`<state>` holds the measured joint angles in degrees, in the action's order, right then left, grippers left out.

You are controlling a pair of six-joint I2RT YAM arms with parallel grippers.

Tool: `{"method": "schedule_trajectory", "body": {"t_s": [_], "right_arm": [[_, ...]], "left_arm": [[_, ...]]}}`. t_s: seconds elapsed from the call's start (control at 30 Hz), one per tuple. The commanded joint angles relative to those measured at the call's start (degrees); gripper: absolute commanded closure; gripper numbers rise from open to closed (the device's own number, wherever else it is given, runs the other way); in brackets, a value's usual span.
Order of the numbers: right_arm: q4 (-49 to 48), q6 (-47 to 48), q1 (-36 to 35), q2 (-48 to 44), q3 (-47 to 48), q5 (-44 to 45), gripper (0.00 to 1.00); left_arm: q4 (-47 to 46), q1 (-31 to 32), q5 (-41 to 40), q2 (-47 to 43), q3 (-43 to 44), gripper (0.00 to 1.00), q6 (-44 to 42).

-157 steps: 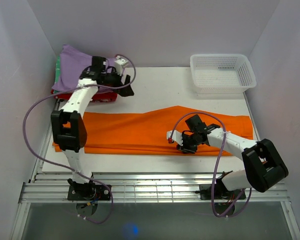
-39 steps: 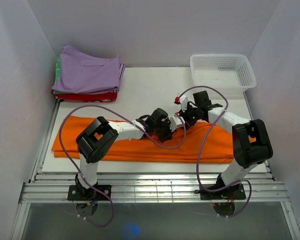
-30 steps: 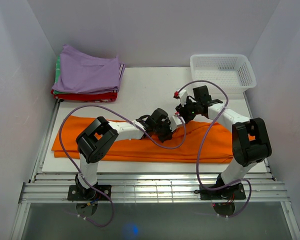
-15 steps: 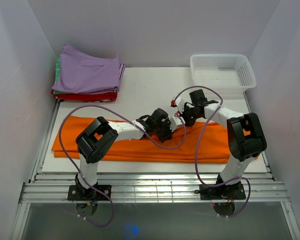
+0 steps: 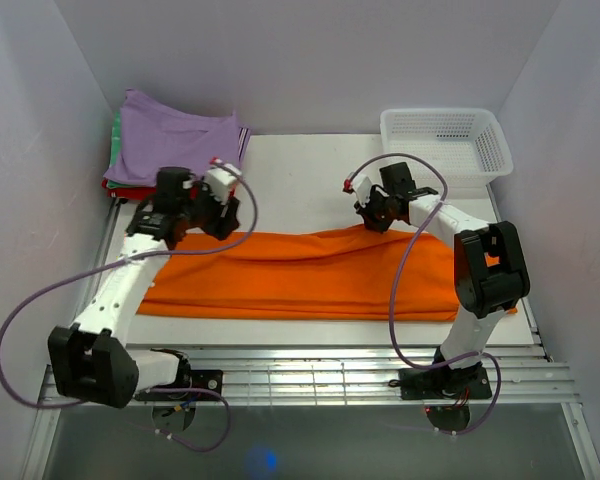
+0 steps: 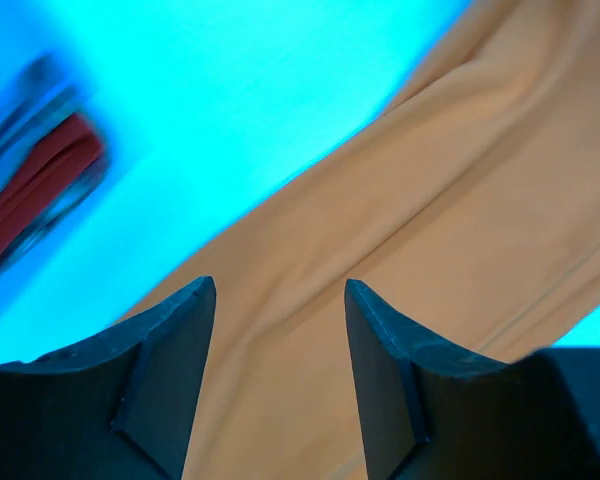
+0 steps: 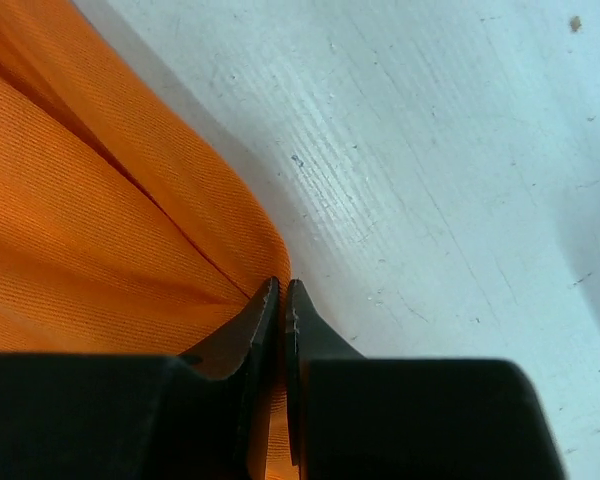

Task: Fold and stack the trousers
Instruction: Fold the trousers

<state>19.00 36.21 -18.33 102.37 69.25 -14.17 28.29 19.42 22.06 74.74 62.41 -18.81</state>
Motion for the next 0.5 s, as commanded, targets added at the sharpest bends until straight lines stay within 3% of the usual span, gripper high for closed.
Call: {"method": "schedule_trajectory", "body": {"t_s": [0.0, 0.07, 0.1, 0.13, 0.23, 0.37, 0.47], "right_arm": [[-3.18, -1.22, 0.57, 0.37, 2.99, 2.66, 0.92], [-3.18, -1.05, 0.57, 1.52, 3.34, 3.36, 0.92], [-3.18, -0.96, 0.57, 1.95, 3.43, 4.49, 0.92], [-3.18, -0.7, 0.49, 2.57, 3.95, 5.2, 0.92], [-3.36, 0.27, 1.1, 5.55, 4.92, 8.89, 0.92], [-2.31, -0.26, 2.15, 8.98, 7.38, 8.11, 0.92], [-1.17, -0.7, 2.16, 10.13, 8.79, 6.62, 0.92]], "left_arm": [[21.41, -16.18, 5.09, -5.65, -0.88, 0.35, -12.19], [25.83, -25.17, 6.4, -7.67, -2.91, 0.37, -18.34], [29.68, -29.22, 7.37, -7.94, -3.61, 0.38, -25.68], [31.11, -36.75, 7.99, -7.94, -4.74, 0.38, -29.06], [37.43, -49.77, 10.53, -3.74, -4.32, 0.39, -42.86], [42.63, -54.84, 11.07, 3.91, -1.33, 0.4, -54.47], [43.78, -54.84, 14.04, 2.79, -2.82, 0.39, -65.28]]}}
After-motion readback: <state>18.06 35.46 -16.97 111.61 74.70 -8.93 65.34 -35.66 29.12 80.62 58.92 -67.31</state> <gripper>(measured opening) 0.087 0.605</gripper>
